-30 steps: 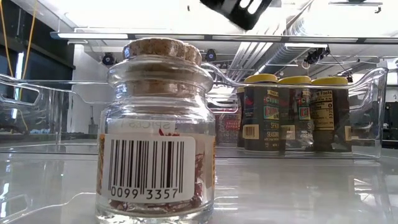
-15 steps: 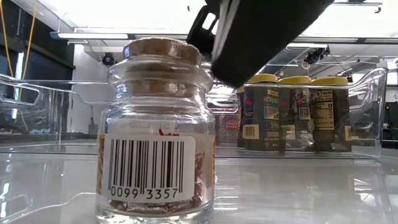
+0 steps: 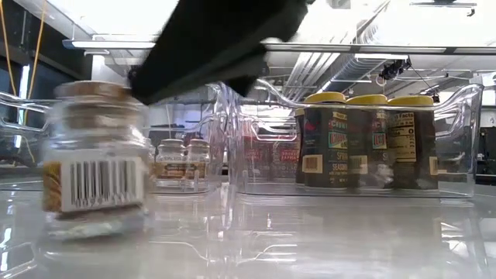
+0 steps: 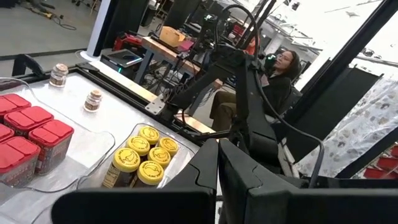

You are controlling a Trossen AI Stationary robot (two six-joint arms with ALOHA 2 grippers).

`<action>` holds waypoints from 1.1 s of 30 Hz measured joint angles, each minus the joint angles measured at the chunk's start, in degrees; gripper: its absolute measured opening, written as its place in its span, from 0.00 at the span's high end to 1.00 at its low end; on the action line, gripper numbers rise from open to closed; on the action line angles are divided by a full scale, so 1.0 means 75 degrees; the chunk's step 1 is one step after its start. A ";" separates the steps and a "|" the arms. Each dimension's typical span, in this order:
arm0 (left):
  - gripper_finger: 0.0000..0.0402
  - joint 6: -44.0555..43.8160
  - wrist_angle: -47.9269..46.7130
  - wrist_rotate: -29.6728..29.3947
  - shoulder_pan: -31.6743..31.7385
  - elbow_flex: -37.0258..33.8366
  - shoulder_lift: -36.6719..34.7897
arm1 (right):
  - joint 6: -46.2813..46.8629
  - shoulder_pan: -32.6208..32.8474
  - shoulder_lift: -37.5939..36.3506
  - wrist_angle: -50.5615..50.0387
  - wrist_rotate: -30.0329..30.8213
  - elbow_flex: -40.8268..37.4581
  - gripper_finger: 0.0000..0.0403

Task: Sort spices by type
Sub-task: Put the brown seasoning bottle into the bottom left transparent bin

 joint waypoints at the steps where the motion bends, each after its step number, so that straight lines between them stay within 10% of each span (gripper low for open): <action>1: 1.00 0.0013 -0.0012 0.0000 0.0000 0.0000 0.0003 | -0.0019 -0.0068 0.0000 0.0144 0.0098 0.0000 1.00; 16: 1.00 0.0258 -0.0031 0.0163 0.0000 0.0000 0.0000 | -0.1254 -0.0708 -0.0006 0.0353 0.0094 0.0546 1.00; 24: 1.00 0.0860 0.0026 0.0819 0.0006 0.0000 0.0000 | -0.2576 -0.0208 -0.0006 -0.3755 0.0108 0.2592 1.00; 33: 0.92 0.1691 -0.0682 0.2113 0.0230 0.1349 0.1048 | -0.1143 0.0154 -0.0026 -0.8286 0.1492 0.3653 1.00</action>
